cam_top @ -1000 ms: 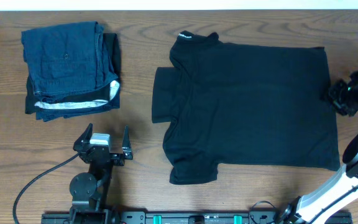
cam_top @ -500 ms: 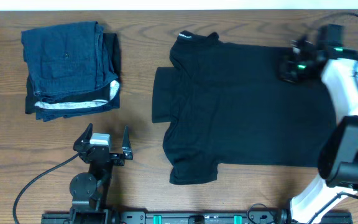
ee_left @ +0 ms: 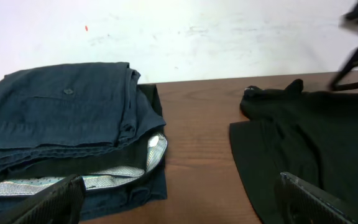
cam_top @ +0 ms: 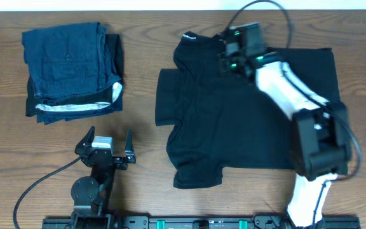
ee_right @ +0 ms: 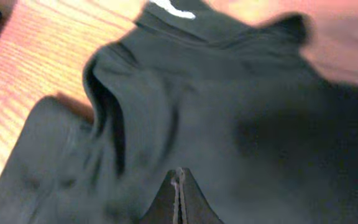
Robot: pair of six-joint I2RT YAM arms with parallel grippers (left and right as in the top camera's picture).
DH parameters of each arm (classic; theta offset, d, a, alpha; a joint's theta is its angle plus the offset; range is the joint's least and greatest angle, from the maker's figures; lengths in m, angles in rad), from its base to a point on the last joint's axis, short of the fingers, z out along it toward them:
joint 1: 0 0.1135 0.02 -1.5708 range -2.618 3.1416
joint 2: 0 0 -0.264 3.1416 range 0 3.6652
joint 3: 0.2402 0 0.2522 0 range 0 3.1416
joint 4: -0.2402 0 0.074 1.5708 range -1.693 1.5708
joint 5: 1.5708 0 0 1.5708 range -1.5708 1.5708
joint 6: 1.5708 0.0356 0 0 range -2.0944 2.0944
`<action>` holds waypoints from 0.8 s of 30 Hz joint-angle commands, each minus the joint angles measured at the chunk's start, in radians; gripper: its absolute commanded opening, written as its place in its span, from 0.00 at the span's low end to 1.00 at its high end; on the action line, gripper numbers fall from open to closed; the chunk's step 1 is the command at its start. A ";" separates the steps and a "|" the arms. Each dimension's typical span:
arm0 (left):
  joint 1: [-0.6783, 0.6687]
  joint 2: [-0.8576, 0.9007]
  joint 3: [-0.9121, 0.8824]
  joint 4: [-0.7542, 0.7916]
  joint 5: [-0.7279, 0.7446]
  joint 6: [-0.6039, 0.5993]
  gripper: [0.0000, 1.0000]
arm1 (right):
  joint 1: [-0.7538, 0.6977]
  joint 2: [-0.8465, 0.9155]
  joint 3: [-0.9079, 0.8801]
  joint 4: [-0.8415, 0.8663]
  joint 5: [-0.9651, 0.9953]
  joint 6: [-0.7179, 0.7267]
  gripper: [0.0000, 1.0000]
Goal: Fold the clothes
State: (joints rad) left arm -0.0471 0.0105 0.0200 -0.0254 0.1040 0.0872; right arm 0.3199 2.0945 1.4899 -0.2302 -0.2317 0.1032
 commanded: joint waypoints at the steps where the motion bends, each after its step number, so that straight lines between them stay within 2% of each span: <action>1: -0.003 -0.006 -0.016 -0.034 0.014 0.017 0.98 | 0.037 0.068 -0.006 0.095 0.054 0.027 0.01; 6: -0.003 -0.006 -0.016 -0.034 0.014 0.017 0.98 | 0.043 0.118 -0.006 0.240 0.126 0.102 0.01; 10: -0.003 -0.006 -0.016 -0.034 0.014 0.017 0.98 | 0.040 0.159 -0.005 0.338 0.159 0.106 0.01; 24: -0.003 -0.006 -0.016 -0.034 0.014 0.017 0.98 | 0.039 0.314 -0.005 0.553 0.232 0.150 0.01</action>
State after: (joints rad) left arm -0.0471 0.0105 0.0200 -0.0254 0.1043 0.0872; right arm 0.3630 2.3730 1.4857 0.2958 -0.0311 0.2348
